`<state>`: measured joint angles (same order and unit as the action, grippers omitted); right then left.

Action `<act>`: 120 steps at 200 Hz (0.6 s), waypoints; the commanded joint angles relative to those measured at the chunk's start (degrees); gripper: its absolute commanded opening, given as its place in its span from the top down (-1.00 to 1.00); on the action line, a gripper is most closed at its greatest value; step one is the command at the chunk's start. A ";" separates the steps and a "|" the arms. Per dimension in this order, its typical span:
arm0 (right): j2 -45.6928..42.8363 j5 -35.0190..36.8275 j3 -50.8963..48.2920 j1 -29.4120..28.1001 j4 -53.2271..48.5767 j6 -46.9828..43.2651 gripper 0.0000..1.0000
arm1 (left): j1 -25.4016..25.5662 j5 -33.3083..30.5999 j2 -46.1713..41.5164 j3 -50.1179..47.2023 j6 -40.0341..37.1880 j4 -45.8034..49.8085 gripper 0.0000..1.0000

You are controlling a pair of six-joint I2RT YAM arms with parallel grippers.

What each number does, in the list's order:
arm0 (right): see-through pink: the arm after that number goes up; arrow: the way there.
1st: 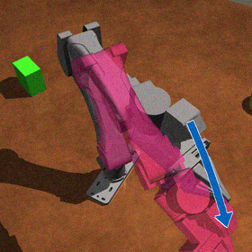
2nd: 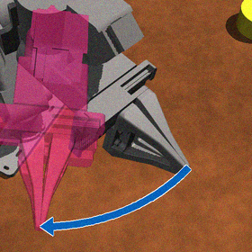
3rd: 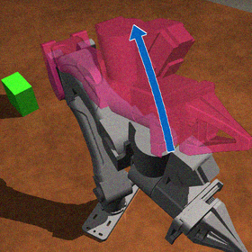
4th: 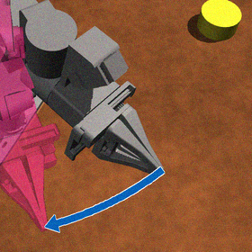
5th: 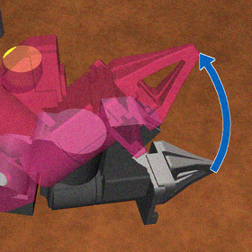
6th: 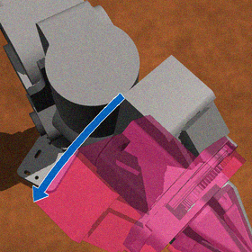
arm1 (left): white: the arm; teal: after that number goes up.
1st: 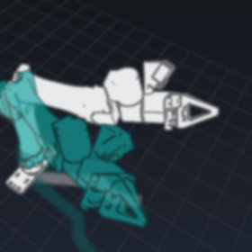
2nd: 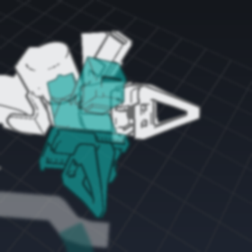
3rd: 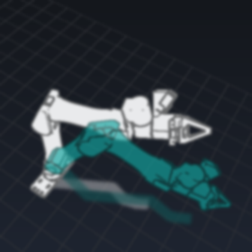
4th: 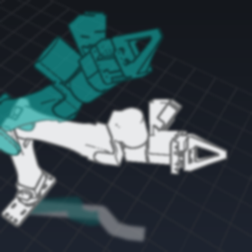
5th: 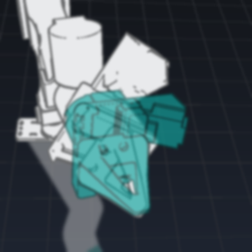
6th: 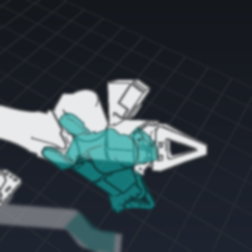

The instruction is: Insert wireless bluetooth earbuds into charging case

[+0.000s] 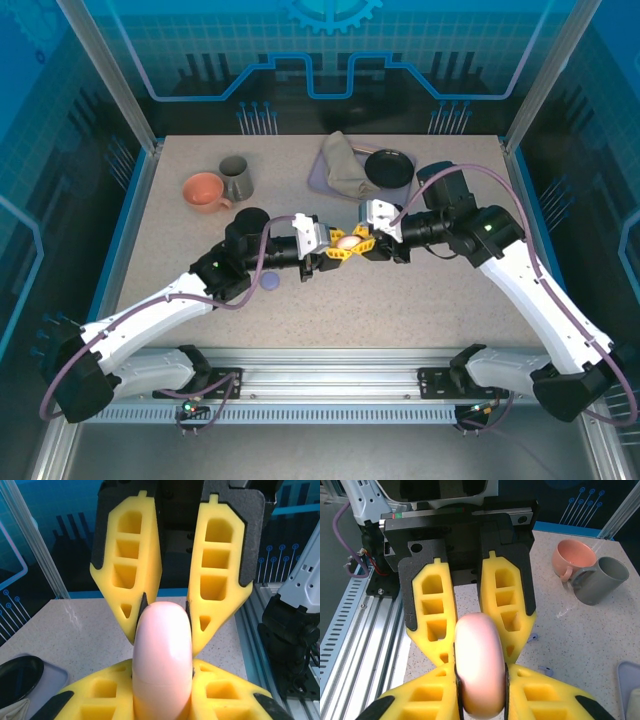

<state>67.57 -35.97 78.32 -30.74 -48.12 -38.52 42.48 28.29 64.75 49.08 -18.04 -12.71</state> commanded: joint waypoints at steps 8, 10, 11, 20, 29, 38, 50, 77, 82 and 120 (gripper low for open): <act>0.76 -0.57 1.67 -0.33 -1.28 -0.25 0.59 | 0.37 1.21 -0.92 2.56 -1.56 -0.11 0.94; 0.73 -0.52 1.66 -0.29 -1.28 -0.31 0.59 | 0.40 1.12 -0.83 2.52 -1.56 -0.05 0.89; 0.73 -0.52 1.66 -0.20 -1.28 -0.32 0.59 | 0.41 1.13 -0.84 2.52 -1.56 -0.04 0.83; 0.47 -0.45 1.40 0.08 -1.27 -0.34 0.59 | 0.33 1.11 -0.78 2.58 -1.53 0.04 0.46; 0.38 -0.53 1.16 0.54 -1.19 -0.52 0.60 | 0.33 1.13 -0.86 2.53 -1.47 0.05 0.31; 0.24 -0.68 0.94 1.02 -1.18 -0.55 0.60 | 0.40 0.91 -0.94 2.56 -1.43 0.29 0.17; 0.11 -0.97 0.81 1.89 -1.57 -0.82 0.60 | 0.35 0.57 -0.98 2.34 -1.30 0.36 0.00; 0.02 -0.69 0.39 4.13 -2.81 -1.29 0.60 | 0.26 -0.28 -1.94 1.46 -1.69 1.20 -0.33; -0.01 -0.68 0.18 4.73 -2.90 -1.21 0.61 | 0.27 -0.39 -2.20 1.12 -1.82 1.36 -0.36; 1.25 3.08 -1.65 7.05 -4.36 -1.44 0.60 | -0.53 -3.91 -5.84 -1.08 -2.08 3.11 -0.55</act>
<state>67.79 -35.29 78.06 -25.34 -50.02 -39.13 42.50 27.14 62.37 49.34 -19.46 -10.72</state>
